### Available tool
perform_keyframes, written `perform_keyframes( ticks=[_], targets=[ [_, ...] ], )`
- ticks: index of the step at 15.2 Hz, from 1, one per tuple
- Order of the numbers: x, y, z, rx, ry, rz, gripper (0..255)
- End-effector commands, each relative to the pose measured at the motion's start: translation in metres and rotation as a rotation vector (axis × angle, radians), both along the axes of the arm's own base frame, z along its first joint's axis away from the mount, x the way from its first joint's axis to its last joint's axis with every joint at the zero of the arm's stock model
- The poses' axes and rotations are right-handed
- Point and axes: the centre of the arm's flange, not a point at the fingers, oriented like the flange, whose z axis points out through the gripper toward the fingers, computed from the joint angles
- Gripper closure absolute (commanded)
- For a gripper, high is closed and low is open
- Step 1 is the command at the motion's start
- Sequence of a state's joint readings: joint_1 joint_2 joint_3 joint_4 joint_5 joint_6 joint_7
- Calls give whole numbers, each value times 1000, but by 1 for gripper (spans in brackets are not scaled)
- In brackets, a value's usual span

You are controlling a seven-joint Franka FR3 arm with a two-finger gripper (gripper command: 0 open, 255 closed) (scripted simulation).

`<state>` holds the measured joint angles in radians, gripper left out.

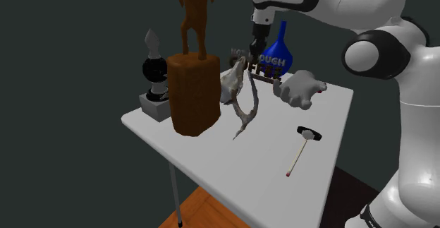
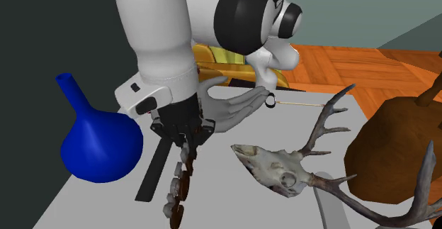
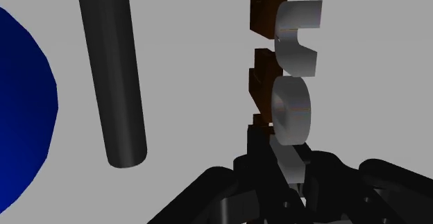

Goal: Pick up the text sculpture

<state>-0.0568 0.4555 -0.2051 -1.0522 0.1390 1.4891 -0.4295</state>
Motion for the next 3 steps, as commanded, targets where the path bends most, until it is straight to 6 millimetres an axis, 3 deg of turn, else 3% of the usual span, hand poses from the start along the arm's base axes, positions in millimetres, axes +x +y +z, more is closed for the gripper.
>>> perform_keyframes(
  ticks=[1, 3],
  targets=[
    [0, 1, 11, 0, 0, 0, 255],
    [0, 1, 11, 0, 0, 0, 255]
  ],
)
